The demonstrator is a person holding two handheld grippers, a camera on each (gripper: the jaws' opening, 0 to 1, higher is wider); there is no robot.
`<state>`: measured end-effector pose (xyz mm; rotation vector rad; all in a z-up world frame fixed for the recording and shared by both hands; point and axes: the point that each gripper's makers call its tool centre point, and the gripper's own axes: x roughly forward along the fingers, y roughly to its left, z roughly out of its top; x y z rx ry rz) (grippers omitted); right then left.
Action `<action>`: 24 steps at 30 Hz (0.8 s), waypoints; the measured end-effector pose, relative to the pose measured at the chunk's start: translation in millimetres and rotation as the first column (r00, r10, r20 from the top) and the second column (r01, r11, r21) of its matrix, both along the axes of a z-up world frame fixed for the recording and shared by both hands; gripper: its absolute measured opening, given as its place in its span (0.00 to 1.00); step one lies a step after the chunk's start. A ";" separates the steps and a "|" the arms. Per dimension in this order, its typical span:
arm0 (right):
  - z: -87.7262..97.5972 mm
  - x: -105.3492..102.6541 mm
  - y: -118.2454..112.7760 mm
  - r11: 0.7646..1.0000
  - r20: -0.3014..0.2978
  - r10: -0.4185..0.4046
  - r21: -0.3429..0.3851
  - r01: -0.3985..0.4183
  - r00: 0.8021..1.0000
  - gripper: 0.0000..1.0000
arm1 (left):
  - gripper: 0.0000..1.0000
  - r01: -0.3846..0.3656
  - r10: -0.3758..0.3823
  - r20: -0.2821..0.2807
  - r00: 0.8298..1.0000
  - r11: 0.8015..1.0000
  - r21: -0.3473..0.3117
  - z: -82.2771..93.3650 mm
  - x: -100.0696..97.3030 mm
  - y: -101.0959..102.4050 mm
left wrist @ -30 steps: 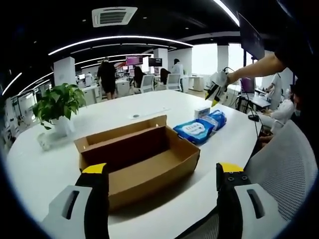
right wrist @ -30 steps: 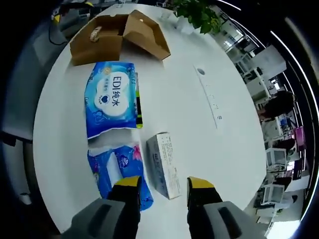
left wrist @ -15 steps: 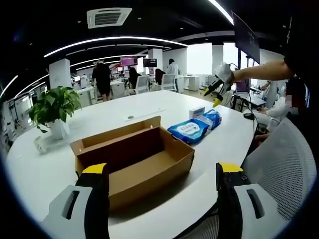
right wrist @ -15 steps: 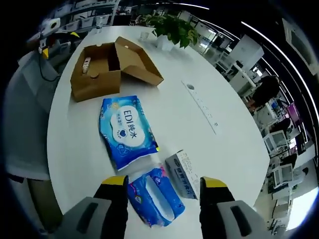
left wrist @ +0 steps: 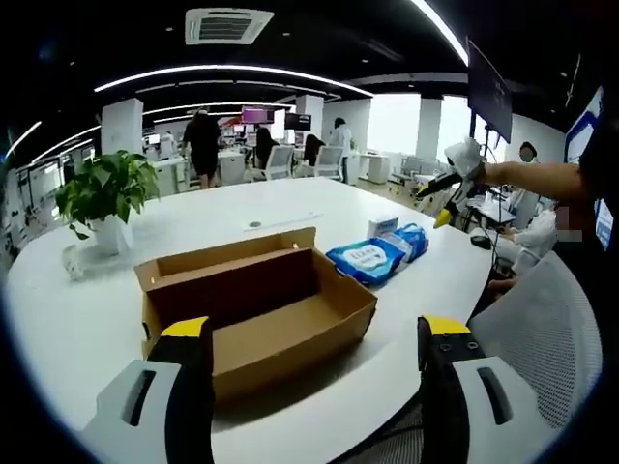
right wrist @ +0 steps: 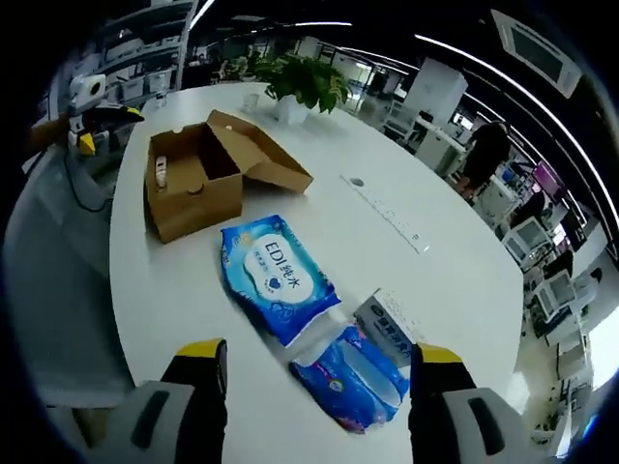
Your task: Operate the shoe box by opening the lid, removing the specified soft item, and placing it in the target area until the item is outside and the box remains undamaged.
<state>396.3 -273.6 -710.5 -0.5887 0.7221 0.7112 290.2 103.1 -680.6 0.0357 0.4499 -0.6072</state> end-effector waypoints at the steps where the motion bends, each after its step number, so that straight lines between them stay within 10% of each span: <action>1: 1.5 -2.8 2.1 1.000 0.008 -0.013 0.019 0.013 1.000 0.82 | 0.90 0.006 -0.006 -0.003 1.000 1.000 0.010 0.6 3.5 1.6; 24: 17.8 -55.6 23.9 0.958 0.050 -0.204 0.214 0.189 0.978 0.99 | 0.88 0.268 -0.244 -0.132 0.961 0.940 0.212 -6.3 66.8 29.7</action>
